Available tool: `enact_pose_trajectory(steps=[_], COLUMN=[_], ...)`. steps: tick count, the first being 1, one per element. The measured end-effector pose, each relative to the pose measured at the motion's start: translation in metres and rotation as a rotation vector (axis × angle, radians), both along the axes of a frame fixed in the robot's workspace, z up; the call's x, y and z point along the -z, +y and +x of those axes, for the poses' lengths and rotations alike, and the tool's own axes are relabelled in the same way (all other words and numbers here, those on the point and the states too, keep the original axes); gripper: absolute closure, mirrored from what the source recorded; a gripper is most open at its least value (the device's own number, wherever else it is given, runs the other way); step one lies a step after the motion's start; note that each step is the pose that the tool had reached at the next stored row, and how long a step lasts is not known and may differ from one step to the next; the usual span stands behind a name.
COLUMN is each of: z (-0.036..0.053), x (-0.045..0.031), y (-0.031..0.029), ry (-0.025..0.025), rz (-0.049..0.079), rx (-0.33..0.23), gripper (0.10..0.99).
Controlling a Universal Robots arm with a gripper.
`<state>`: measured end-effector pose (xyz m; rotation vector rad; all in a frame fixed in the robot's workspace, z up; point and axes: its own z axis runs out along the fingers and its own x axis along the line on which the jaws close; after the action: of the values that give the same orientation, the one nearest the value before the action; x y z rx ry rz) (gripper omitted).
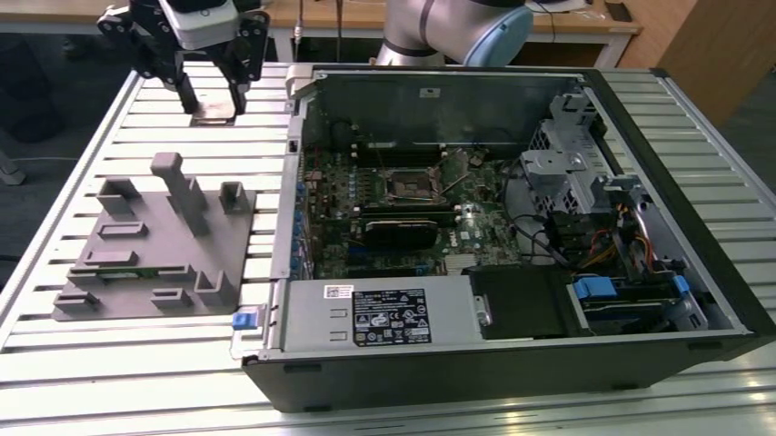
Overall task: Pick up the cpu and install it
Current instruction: 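Pick up the cpu and move it towards the insertion slot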
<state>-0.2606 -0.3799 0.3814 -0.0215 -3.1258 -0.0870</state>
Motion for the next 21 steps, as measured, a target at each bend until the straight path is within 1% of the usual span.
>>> enact_pose_trajectory(steps=[5, 6, 7, 17, 21], z=[0.0041, 0.0082, 0.0102, 0.0244, 0.0329], x=[-0.0001, 0.0, 0.0, 0.0, 0.0], y=[0.0, 0.0, 0.0, 0.0, 0.0], ry=[0.0002, 0.0, 0.0, -0.0001, 0.0001], rz=[0.0, 0.0, 0.0, 0.0, 0.0], rx=[0.0, 0.0, 0.0, 0.0, 0.0], gripper=[0.545, 0.545, 0.545, 0.545, 0.545])
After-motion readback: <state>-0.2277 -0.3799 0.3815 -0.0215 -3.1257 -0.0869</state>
